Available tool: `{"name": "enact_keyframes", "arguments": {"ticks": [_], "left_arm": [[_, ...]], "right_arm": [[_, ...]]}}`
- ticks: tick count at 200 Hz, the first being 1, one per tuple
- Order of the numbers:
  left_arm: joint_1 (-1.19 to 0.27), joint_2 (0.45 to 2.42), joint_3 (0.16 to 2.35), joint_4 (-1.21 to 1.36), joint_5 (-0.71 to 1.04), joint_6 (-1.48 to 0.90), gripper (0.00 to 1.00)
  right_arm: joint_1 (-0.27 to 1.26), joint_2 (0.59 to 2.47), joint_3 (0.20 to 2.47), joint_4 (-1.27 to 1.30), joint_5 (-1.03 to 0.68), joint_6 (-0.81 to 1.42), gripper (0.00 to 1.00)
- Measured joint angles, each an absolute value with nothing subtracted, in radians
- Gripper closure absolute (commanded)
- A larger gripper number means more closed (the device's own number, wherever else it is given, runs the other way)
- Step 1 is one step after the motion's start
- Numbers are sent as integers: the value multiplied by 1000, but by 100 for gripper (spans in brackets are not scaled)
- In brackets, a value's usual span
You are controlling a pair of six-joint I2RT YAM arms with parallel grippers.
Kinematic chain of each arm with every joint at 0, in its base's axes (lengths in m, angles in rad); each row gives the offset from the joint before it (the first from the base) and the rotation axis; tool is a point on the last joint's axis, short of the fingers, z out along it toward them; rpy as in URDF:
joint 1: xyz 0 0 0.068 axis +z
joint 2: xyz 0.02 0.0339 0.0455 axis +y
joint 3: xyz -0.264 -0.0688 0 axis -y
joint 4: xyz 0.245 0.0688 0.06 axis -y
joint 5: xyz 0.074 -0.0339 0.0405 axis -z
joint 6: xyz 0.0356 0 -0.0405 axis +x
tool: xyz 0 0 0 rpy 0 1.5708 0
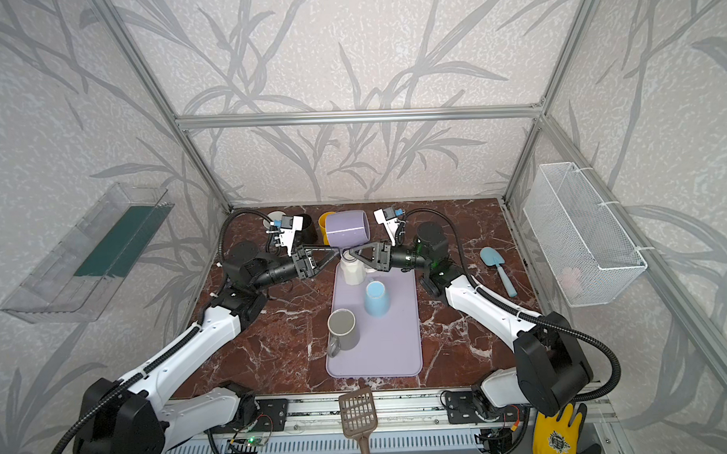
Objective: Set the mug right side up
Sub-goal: 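Close the left gripper on the lavender mug's rim beside the right gripper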
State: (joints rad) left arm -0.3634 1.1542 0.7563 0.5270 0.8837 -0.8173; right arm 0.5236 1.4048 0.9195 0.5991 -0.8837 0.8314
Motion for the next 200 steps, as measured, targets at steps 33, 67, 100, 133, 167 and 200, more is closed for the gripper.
{"name": "enact_keyframes", "arguments": {"ticks": [33,67,100,133,167,200], "left_arm": [[-360,1175,741,583,898,-851,41],[-361,1184,736,608,914,-868,42],[-361,1185,733,624,917,-877,43],[-361,1186,725,639,918,-889,48],[-360,1186,720,654,918,-896,50],[-360,1186,715,667,919,-903,56]], "right_arm": [[528,1422,920,642,-884,849,100],[539,1430,920,659,-883,854,100],[546,1436,920,683,-883,858,100],[553,1441,920,698,-884,865,100],[556,1448,920,715,-884,872,100],[560,1452,920,730,-884,879,100]]}}
